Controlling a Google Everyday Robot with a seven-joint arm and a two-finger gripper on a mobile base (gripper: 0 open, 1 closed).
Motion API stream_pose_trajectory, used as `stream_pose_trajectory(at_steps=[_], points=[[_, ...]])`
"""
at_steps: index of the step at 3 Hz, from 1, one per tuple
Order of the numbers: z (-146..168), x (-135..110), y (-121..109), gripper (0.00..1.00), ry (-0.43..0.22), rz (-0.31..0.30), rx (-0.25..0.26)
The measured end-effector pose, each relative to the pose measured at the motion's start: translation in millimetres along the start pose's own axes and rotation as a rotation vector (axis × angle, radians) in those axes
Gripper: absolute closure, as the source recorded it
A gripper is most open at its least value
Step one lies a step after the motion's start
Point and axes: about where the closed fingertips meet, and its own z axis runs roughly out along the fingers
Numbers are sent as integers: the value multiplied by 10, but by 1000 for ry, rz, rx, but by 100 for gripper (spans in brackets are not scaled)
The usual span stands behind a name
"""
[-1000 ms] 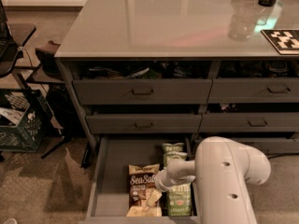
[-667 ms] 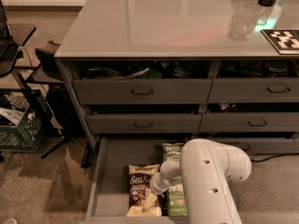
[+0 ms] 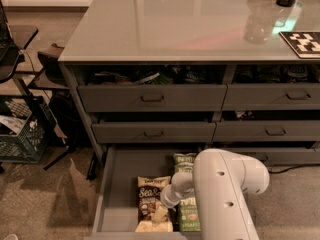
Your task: Pick brown chip bag from bottom drawer and place on counter
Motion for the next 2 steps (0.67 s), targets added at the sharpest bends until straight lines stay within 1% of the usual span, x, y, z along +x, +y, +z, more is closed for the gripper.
stream_pose_trajectory(at_steps=[2], points=[[0,0,1,66,0,0,0]])
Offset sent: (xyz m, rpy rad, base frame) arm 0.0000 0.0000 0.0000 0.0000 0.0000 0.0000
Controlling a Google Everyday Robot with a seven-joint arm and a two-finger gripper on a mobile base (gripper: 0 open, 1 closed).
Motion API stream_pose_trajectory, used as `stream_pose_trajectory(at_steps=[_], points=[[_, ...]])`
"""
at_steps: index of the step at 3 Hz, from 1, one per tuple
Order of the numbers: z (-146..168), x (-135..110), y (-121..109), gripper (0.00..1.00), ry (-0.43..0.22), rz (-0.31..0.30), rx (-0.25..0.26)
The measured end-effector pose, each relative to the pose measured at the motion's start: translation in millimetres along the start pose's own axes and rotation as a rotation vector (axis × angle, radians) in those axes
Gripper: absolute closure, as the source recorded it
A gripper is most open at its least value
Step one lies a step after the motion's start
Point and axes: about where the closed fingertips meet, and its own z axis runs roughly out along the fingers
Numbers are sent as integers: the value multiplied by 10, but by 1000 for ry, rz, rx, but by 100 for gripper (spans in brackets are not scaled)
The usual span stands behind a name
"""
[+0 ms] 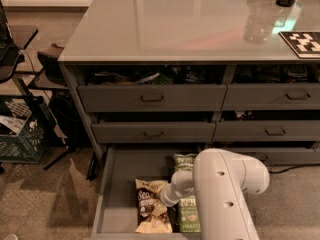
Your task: Pick brown chip bag from bottom drawer and place on counter
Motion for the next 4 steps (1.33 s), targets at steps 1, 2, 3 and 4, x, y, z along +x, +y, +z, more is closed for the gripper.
stream_pose_trajectory(at_steps=[1,2,3,4], points=[[-3,-2,1,89,0,0,0],[-76,-41,14,100,0,0,0],[-113,-60,22,100,0,0,0],[-416,-143,139,100,-51,-22,39]])
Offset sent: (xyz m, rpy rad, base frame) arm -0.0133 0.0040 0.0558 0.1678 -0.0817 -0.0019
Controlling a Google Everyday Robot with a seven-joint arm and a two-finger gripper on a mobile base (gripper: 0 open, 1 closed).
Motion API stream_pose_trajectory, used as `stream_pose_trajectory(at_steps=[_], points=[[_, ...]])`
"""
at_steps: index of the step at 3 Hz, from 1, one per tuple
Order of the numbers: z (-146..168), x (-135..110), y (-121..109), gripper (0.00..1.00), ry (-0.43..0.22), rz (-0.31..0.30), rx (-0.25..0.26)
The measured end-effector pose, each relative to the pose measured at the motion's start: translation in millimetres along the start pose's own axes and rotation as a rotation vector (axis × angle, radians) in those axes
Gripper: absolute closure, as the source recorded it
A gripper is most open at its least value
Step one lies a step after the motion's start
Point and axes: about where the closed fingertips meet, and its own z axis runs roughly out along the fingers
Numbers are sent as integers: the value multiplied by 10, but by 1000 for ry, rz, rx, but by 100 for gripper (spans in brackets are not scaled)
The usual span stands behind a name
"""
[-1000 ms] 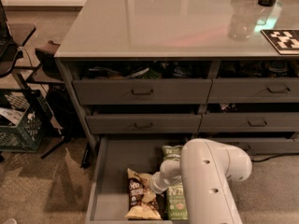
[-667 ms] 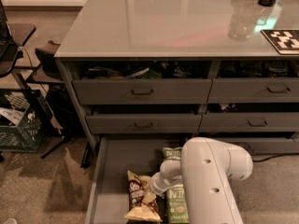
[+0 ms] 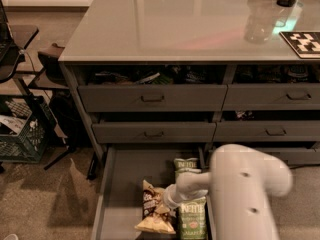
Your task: Pick brown chip bag from bottom drawer and place on counter
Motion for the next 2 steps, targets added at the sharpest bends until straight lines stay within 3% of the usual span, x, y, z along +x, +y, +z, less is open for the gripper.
stream_pose_trajectory(at_steps=[1,2], points=[[-875,-577,-39,100,-152,-120,184],[-1818,-1121,267,100,-262,-224,302]])
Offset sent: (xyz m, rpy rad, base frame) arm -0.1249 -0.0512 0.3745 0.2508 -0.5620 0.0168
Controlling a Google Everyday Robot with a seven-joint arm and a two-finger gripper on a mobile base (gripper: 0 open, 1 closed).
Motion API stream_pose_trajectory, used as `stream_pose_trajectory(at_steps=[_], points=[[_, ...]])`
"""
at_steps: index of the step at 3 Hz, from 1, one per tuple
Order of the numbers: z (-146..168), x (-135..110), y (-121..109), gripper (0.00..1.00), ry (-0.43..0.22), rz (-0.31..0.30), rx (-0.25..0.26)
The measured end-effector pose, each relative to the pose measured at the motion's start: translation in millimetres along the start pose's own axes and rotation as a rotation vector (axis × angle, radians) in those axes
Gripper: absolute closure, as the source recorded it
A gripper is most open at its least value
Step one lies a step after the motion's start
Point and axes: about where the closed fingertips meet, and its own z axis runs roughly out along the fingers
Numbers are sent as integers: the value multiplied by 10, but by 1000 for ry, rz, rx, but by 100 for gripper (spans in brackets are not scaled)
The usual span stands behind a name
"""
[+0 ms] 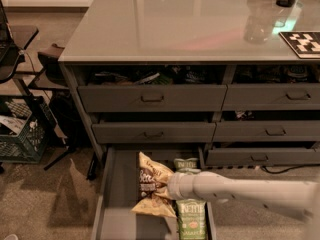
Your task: Pick brown chip bag from bottom drawer and place on counter
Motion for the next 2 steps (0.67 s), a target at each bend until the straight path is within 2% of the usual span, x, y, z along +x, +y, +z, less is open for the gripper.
stream_pose_trajectory(at_steps=[1,2], points=[[-742,-642,336,100,-64,-123,-18],[-1291,-1188,532,100,-148,-194,-47]])
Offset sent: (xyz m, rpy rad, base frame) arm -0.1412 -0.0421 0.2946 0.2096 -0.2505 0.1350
